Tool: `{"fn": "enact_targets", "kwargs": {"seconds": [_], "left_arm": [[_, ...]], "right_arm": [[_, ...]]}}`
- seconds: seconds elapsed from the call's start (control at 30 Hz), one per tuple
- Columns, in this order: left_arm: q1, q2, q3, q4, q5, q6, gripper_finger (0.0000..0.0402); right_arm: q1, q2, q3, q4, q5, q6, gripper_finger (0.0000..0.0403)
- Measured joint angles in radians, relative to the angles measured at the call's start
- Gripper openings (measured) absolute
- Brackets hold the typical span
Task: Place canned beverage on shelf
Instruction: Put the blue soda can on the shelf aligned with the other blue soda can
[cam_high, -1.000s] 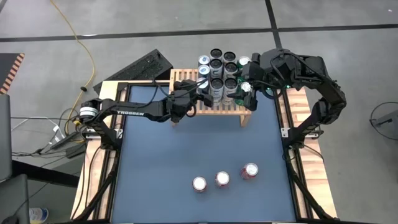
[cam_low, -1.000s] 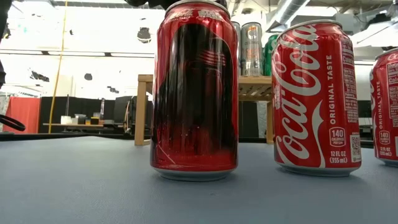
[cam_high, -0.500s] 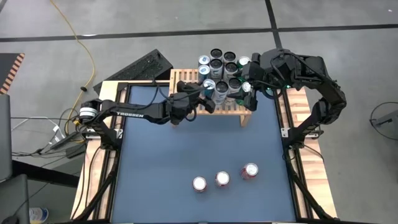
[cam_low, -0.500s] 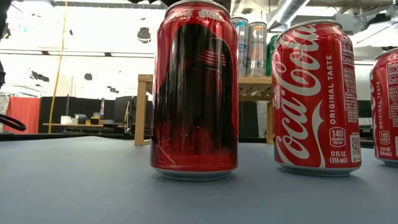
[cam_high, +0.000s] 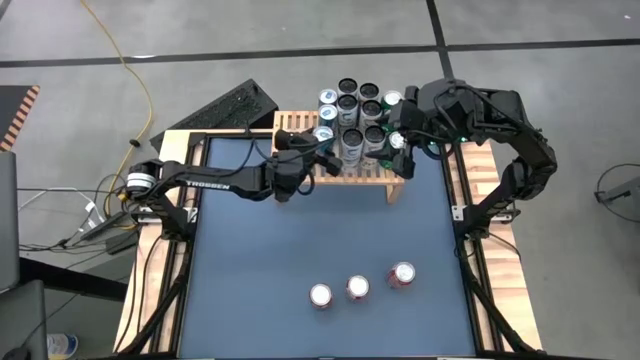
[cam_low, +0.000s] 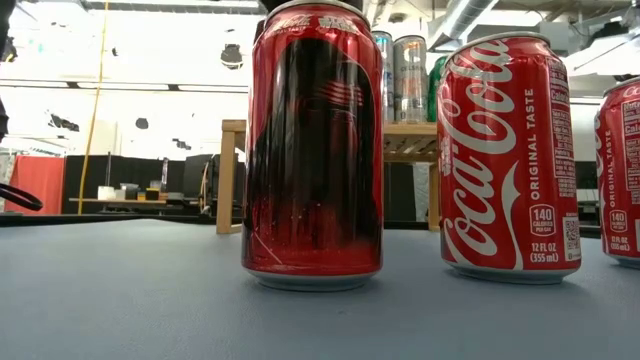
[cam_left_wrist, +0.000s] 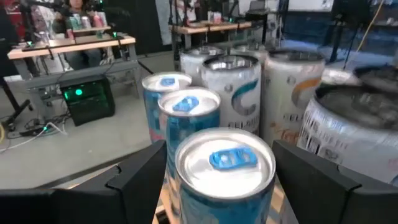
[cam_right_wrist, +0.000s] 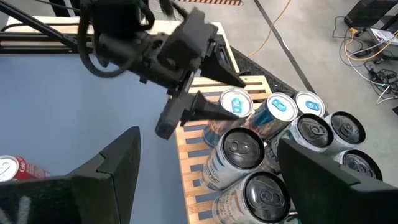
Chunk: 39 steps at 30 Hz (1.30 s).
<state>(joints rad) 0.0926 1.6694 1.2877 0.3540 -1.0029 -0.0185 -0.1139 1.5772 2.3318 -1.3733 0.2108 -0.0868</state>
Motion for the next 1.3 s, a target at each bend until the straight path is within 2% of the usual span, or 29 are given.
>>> {"fn": "enact_targets", "kwargs": {"seconds": [0.37, 0.63, 0.87, 0.93, 1.0, 1.13, 1.2, 1.3], "left_arm": [[-0.028, -0.029, 0.001, 0.005, 0.056, 0.003, 0.0277], [-0.031, -0.067, 0.001, 0.001, 0.050, 0.094, 0.0277], [-0.083, -0.186, 0.000, 0.001, 0.038, 0.304, 0.0276], [-0.094, -0.236, 0.000, -0.048, 0.039, 0.329, 0.0269], [-0.091, -0.296, -0.002, -0.181, 0.089, 0.291, 0.0254], [-0.022, -0.382, -0.092, -0.359, 0.231, 0.021, 0.0193], [0.010, -0.395, -0.177, -0.347, 0.276, -0.045, 0.0146], [0.020, -0.396, -0.302, -0.215, 0.313, -0.116, 0.0063]], "right_arm": [[0.000, 0.000, 0.000, -0.017, 0.000, -0.003, 0.0314], [0.000, 0.000, 0.000, -0.016, -0.001, -0.016, 0.0314], [0.001, 0.000, 0.000, -0.016, -0.001, -0.017, 0.0314], [0.001, 0.000, 0.000, -0.015, -0.001, -0.018, 0.0314], [0.001, 0.000, 0.000, -0.015, -0.001, -0.019, 0.0314], [0.001, 0.000, 0.000, -0.016, -0.001, -0.020, 0.0314], [0.001, 0.000, 0.000, -0.016, -0.001, -0.022, 0.0314], [0.001, 0.000, 0.000, -0.016, -0.001, -0.029, 0.0314]]}}
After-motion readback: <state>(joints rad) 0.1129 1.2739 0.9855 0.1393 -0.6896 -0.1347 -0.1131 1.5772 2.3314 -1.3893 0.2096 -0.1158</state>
